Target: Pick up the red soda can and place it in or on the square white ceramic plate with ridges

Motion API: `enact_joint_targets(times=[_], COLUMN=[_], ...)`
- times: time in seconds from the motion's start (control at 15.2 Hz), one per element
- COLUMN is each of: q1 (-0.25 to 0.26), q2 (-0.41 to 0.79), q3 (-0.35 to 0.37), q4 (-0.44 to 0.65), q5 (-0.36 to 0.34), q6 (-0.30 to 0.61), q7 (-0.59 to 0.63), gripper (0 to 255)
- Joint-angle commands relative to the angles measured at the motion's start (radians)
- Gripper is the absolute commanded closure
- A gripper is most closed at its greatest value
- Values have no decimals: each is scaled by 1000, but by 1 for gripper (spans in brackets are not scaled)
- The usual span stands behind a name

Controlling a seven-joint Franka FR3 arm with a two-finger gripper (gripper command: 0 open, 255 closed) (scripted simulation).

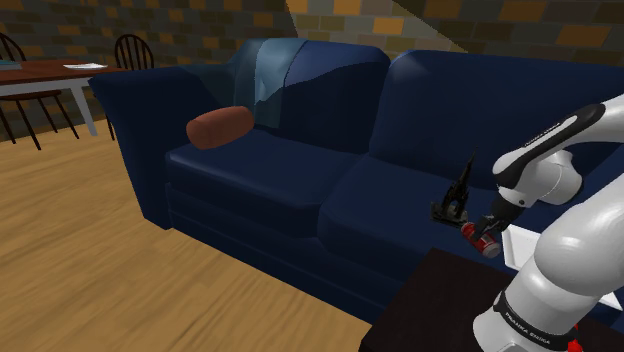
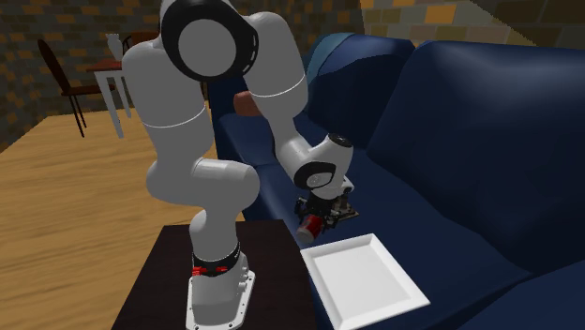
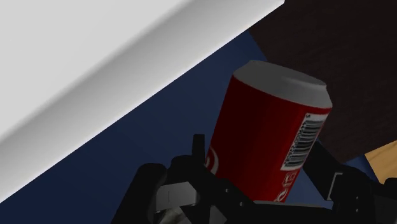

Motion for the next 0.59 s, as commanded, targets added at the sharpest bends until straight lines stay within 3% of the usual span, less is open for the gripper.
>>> enact_joint_targets(times=[0.0, 0.26, 0.53], q1=[-38, -148, -217], q2=[-22, -112, -194], q3=[30, 125, 192], q4=[-1, 4, 14], q5=[-31, -115, -159], q6=[-22, -114, -205], q7=[24, 95, 140], gripper=[255, 255, 255])
